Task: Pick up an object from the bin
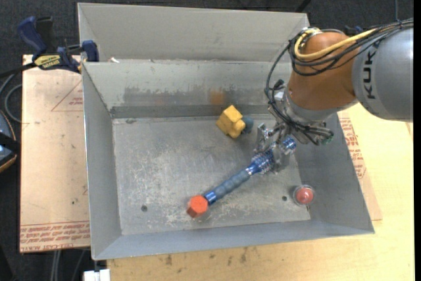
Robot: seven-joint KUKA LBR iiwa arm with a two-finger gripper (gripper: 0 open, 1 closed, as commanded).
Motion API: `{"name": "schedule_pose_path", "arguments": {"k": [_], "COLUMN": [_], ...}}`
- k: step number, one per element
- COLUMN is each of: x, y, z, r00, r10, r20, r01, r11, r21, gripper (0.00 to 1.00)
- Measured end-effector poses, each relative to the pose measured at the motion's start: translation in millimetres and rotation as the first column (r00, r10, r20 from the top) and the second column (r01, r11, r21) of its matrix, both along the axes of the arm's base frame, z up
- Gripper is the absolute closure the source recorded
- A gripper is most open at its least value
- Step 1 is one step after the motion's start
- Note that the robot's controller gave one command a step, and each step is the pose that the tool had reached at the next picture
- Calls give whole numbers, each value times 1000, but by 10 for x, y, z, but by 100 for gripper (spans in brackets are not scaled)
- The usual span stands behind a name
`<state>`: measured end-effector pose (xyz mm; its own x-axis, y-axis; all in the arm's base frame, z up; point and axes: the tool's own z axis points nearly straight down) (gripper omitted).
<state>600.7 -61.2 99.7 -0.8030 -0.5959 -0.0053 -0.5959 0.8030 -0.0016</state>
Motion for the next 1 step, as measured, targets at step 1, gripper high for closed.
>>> {"name": "schedule_pose_path", "arguments": {"k": [1], "x": [14], "y": [6], "z": [991], "r00": [1000], "r10": [-3], "r20": [4], "r01": [3], "r11": [1000], "r21": [-2], "gripper": [100]}}
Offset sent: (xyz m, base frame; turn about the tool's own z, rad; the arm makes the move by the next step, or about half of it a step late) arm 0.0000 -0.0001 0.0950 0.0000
